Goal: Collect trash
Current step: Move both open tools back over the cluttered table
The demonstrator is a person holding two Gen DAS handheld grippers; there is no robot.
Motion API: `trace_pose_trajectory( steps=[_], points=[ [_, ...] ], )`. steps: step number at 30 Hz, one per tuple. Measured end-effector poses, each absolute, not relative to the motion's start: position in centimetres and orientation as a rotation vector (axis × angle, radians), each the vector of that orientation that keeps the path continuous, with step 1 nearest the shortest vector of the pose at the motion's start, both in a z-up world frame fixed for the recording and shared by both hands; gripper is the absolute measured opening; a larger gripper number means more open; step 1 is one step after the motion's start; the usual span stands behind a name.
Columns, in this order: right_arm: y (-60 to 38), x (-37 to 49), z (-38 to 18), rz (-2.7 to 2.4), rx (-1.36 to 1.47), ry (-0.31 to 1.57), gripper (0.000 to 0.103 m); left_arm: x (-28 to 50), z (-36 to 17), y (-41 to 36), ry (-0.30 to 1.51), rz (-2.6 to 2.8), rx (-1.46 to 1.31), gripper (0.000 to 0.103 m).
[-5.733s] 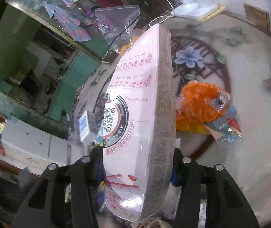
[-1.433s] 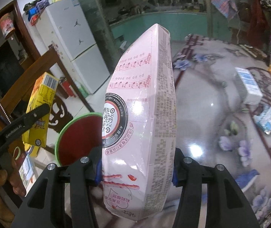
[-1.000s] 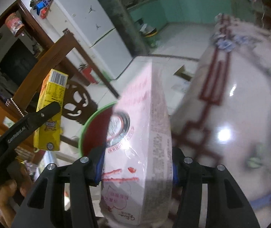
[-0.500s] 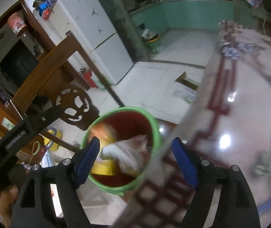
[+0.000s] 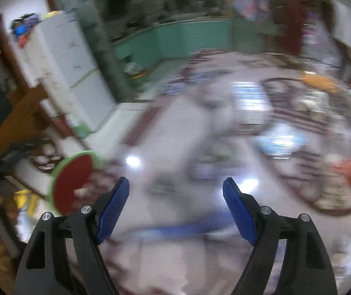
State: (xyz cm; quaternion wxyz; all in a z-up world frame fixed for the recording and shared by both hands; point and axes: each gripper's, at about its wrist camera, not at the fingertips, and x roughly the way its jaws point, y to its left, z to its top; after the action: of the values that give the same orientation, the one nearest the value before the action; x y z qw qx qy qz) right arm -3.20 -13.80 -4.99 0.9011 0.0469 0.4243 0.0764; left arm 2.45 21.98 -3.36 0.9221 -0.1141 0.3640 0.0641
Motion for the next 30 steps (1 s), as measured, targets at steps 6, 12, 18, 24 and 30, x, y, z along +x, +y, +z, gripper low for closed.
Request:
trace_pose_trajectory(
  steps=[6, 12, 18, 24, 30],
  points=[
    [-27.7, -3.8, -3.9, -0.126, 0.125, 0.916, 0.076, 3.3, -2.4, 16.0, 0.735, 0.006, -0.167, 0.089],
    [-37.6, -3.3, -5.6, -0.185, 0.350, 1.033, 0.077, 3.9, -2.2, 8.5, 0.752, -0.145, -0.103, 0.089],
    [-34.9, -0.8, -8.8, -0.073, 0.269, 1.111, 0.076, 3.8, -2.4, 0.9, 0.749, -0.287, -0.011, 0.089],
    [-34.9, 0.4, -9.9, -0.085, 0.257, 1.101, 0.056, 4.5, -4.2, -4.2, 0.806, -0.356, 0.059, 0.089],
    [-35.5, 0.3, -8.8, -0.058, 0.334, 1.065, 0.036, 7.3, -5.6, -8.8, 0.844, -0.406, 0.083, 0.089]
  ],
)
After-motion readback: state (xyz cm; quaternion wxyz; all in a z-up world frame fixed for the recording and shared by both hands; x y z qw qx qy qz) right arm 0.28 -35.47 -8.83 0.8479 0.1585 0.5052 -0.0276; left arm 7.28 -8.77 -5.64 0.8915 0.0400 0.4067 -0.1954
